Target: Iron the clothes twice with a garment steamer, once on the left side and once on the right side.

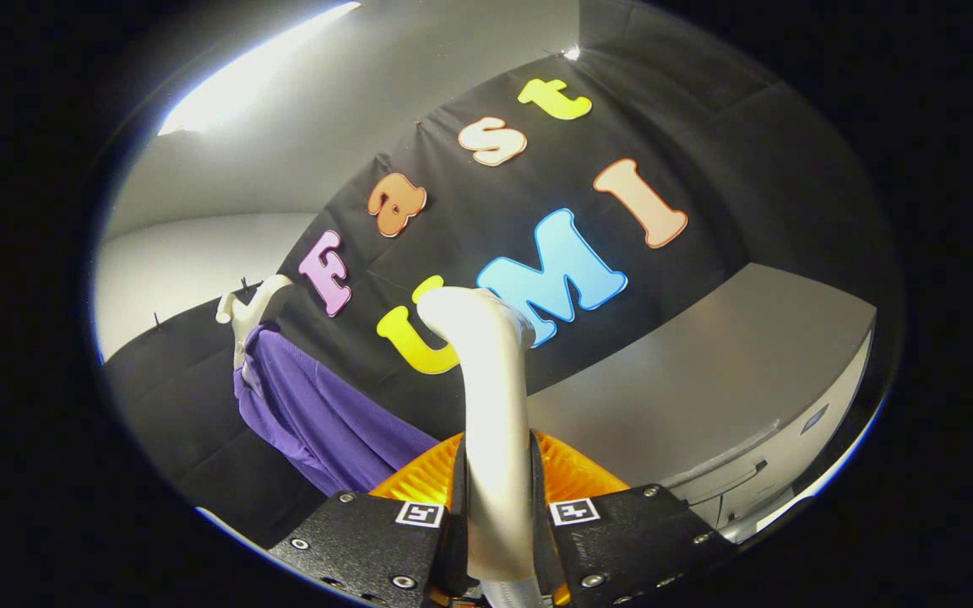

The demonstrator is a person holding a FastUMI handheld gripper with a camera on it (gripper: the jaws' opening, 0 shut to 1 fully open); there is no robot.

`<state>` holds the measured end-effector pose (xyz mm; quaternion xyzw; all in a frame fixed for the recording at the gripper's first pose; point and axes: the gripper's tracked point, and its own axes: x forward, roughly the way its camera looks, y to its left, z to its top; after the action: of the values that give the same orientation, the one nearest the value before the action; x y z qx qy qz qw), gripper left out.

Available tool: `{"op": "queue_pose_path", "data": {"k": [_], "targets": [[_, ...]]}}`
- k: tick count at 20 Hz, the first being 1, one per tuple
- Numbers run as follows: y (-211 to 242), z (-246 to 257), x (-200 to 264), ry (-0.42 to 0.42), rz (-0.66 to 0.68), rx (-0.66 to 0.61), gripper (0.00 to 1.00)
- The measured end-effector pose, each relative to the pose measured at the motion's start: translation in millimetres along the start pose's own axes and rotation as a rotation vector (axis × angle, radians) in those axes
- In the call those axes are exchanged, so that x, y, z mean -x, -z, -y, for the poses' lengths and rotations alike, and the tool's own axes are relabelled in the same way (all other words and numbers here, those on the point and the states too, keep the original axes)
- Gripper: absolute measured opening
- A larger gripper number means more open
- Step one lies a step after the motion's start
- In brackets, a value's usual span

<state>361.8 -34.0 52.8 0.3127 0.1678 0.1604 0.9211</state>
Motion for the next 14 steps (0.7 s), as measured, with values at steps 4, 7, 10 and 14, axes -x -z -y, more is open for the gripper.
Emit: {"op": "queue_pose_path", "data": {"k": [4,7,10,14], "targets": [[26.6,-39.5,30.2,0.013,0.05,0.097,0.31],[39.4,-68.5,46.7,0.012,0.098,0.167,0.31],[44.6,-102.0,56.9,0.0,0.172,0.263,0.31],[50.4,-146.0,69.6,-0.032,0.269,0.376,0.31]]}}
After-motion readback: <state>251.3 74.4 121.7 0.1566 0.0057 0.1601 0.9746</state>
